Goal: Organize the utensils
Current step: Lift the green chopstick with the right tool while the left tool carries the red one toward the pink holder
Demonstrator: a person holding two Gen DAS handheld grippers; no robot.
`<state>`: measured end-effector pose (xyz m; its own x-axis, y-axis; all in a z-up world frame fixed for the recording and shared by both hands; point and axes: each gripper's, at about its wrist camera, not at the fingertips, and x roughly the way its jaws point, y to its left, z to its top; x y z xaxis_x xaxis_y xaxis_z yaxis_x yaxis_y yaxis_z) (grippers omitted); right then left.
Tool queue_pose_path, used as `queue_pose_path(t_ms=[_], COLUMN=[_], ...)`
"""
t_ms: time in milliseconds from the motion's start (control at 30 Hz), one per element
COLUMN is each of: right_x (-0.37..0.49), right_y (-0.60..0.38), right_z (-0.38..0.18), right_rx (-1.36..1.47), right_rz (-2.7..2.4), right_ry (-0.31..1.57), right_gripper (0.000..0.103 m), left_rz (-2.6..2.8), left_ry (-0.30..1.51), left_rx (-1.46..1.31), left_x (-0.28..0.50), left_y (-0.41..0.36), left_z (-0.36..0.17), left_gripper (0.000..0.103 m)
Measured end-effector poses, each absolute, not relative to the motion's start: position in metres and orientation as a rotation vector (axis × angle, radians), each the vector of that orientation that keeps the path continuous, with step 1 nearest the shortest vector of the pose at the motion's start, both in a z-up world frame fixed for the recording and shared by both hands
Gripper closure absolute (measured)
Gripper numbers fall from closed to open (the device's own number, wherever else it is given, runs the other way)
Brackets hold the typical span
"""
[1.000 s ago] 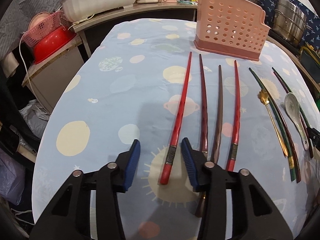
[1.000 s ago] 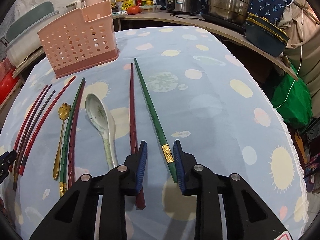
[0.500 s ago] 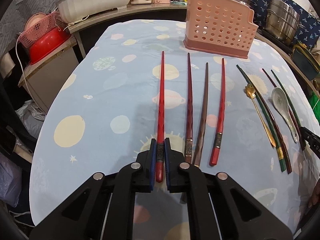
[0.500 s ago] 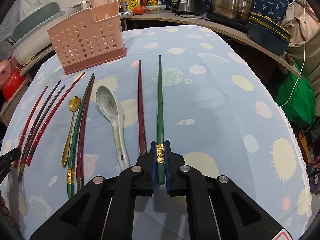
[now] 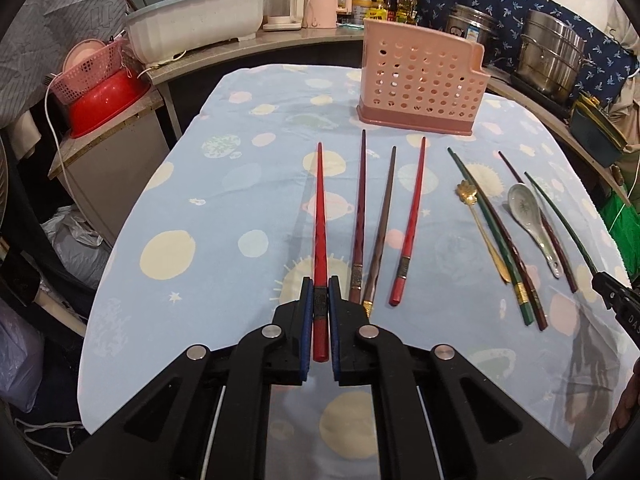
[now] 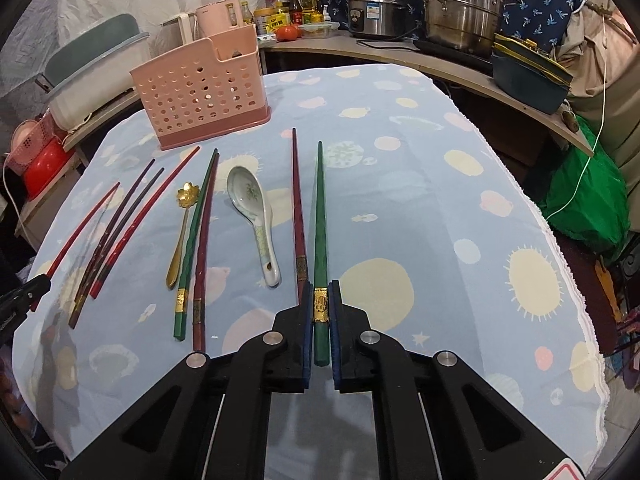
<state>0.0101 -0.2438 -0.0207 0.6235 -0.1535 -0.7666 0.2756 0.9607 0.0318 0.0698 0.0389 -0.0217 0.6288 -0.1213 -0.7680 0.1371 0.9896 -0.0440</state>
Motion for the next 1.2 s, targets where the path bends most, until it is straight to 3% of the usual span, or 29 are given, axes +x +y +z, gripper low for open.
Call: queue_pose_path(t_ms=[567, 1200], right_x=[-0.046, -0.028], right_y=[-0.231, -0.235], right_z=[0.070, 0.134], right_rx=[0.130, 0.139], right_rz=[-0.208, -0.162], right_ry=[0.662, 0.554], right_gripper=[0.096, 0.096], left_rz=[-0.184, -0.227], left_ry=[0.704, 0.587], left_rx=[0.001, -0.011], left_x=[0.021, 0.039], left_y=[0.040, 0.031], left_z=[0.058, 0.119], left_gripper=[0.096, 0.096])
